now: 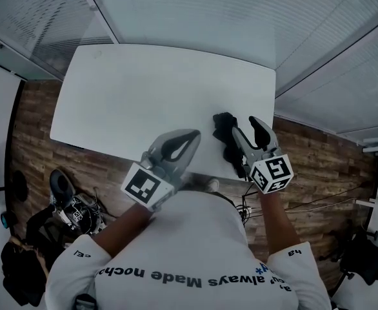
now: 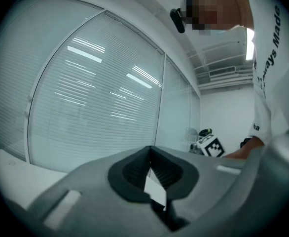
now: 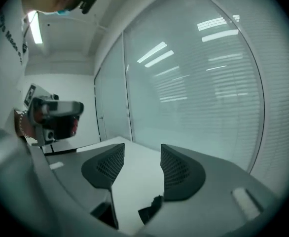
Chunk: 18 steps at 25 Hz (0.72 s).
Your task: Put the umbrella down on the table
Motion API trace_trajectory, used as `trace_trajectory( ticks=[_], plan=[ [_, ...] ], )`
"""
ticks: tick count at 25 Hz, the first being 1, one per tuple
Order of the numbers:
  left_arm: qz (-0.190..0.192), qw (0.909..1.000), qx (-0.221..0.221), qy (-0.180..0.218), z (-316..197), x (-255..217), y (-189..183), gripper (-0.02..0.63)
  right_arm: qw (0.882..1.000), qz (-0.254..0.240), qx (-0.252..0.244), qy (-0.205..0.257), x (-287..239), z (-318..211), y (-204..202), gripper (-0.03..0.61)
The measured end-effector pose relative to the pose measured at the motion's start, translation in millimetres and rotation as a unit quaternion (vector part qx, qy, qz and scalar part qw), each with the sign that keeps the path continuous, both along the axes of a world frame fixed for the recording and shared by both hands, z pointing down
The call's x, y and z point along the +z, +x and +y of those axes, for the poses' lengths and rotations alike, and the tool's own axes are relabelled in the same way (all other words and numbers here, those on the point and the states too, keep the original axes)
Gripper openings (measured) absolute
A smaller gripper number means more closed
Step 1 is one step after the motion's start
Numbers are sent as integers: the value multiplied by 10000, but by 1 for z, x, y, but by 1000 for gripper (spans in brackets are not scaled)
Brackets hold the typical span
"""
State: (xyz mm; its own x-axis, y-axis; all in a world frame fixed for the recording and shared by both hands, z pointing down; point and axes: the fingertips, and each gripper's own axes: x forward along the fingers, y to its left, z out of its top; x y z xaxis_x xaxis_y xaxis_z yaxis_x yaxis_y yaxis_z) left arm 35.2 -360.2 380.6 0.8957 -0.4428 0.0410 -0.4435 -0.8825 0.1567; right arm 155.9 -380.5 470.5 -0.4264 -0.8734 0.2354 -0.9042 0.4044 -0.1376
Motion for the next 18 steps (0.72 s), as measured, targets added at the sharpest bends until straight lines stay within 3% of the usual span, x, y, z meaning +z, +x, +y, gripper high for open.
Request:
trace_trajectory(
  ticks=[4,8,18],
  plan=[
    [16,10000,16,33,1,-4,0,2,9969,21,-171,761,-57,32,-20,215],
    [40,9999,30,100,4,-6,0,2,9928,117,-190,1177,-89,61,-39,196],
    [139,9997,97,167,15,-18,4,2,9913,-14,-159,1304,-109,97,-60,146]
  ],
)
